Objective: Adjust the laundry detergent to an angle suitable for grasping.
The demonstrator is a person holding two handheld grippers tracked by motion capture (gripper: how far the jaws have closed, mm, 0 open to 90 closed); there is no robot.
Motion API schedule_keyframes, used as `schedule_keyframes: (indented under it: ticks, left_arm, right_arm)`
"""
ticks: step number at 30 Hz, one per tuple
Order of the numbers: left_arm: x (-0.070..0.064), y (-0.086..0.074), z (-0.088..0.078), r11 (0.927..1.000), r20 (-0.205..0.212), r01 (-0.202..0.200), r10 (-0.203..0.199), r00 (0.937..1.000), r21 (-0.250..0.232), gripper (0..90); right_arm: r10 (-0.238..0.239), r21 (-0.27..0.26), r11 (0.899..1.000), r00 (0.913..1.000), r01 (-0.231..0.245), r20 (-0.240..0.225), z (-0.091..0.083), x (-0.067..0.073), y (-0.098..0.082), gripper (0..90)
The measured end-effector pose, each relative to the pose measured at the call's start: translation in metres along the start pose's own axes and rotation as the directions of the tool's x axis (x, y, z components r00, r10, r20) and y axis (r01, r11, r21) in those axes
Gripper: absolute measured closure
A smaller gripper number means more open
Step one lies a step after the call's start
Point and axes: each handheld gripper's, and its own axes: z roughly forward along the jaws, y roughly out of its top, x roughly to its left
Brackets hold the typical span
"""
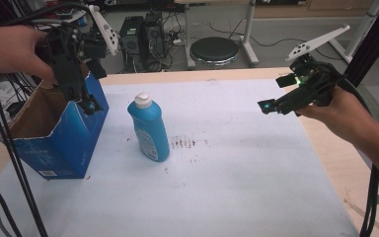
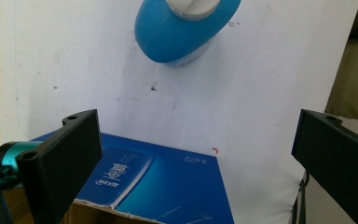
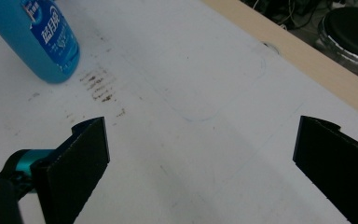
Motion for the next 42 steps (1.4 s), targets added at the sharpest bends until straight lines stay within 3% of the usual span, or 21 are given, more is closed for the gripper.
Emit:
schedule_keyframes:
  ticks: [4, 7, 10, 11, 27, 31, 34, 36, 42]
  left_arm:
    - [-0.001, 0.001, 0.001, 1.0000, -0.001, -0.006, 0.006, 1.0000, 0.002, 1.6]
    - [-0.001, 0.000, 0.003, 1.0000, 0.001, 0.001, -0.001, 1.0000, 0.000, 1.7]
    - [0.000, -0.001, 0.005, 1.0000, 0.004, 0.000, 0.000, 1.0000, 0.004, 1.7]
    - [0.000, -0.002, 0.007, 1.0000, 0.006, 0.003, -0.003, 1.0000, 0.004, 1.7]
    - [-0.003, -0.006, 0.006, 1.0000, 0.002, 0.004, -0.004, 1.0000, -0.002, 1.6]
    - [-0.005, -0.007, 0.005, 1.0000, -0.001, 0.004, -0.004, 1.0000, -0.001, 1.6]
    - [-0.005, -0.007, 0.005, 1.0000, -0.002, 0.004, -0.004, 1.0000, -0.001, 1.7]
    - [-0.007, -0.007, 0.004, 1.0000, -0.004, 0.004, -0.004, 1.0000, 0.002, 1.6]
    - [-0.009, -0.008, 0.005, 1.0000, -0.001, 0.002, -0.002, 1.0000, -0.002, 1.6]
  right_arm:
    - [0.025, -0.046, 0.999, 0.9995, -0.024, 0.017, -0.004, 0.010, -0.005, 2.6]
    - [0.016, -0.088, 0.996, 0.9991, -0.013, 0.040, -0.010, 0.020, -0.010, 2.7]
    - [0.014, -0.097, 0.995, 0.9975, -0.007, 0.070, -0.014, 0.027, -0.013, 2.8]
    - [0.026, -0.110, 0.994, 0.9958, -0.016, 0.087, -0.018, 0.037, -0.017, 2.9]
    - [0.061, -0.123, 0.991, 0.9882, -0.043, 0.140, -0.035, 0.077, -0.019, 3.7]
    - [0.083, -0.120, 0.991, 0.9811, -0.062, 0.175, -0.046, 0.082, -0.021, 3.7]
    - [0.087, -0.128, 0.990, 0.9799, -0.064, 0.180, -0.049, 0.084, -0.021, 3.7]
    - [0.110, -0.165, 0.983, 0.9811, -0.083, 0.159, -0.054, 0.088, -0.018, 3.7]
    - [0.103, -0.187, 0.979, 0.9871, -0.079, 0.123, -0.041, 0.093, -0.020, 3.7]
